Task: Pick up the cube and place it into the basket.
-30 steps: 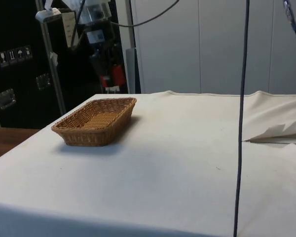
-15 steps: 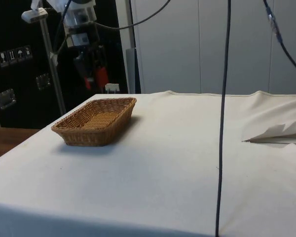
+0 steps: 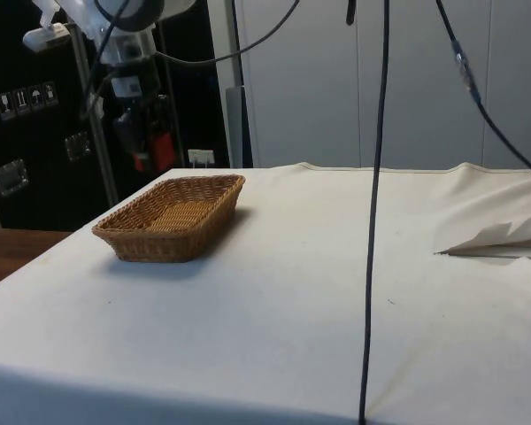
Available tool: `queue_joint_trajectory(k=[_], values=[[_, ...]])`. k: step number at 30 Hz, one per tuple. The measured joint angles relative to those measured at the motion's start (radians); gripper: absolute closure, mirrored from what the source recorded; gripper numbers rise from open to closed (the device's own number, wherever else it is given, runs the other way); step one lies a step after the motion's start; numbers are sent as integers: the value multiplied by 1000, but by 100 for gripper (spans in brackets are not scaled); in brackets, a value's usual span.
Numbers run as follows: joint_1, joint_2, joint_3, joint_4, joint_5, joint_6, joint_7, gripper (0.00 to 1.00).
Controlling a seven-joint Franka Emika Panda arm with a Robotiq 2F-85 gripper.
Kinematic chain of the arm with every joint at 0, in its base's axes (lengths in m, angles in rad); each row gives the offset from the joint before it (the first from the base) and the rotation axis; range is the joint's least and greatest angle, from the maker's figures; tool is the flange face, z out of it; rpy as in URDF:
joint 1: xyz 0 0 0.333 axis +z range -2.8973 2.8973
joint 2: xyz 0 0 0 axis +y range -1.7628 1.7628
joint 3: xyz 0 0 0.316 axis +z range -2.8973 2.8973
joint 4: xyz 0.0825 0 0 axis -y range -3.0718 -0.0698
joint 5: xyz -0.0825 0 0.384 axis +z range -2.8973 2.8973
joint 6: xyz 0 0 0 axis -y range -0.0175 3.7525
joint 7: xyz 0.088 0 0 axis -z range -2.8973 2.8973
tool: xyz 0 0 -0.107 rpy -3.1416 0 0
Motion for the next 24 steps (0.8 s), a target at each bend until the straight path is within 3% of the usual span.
queue_joint_trajectory(k=[17, 24], values=[[3, 15, -1, -2, -4, 17, 1, 100], [7, 47, -1, -2, -28, 67, 22, 100]])
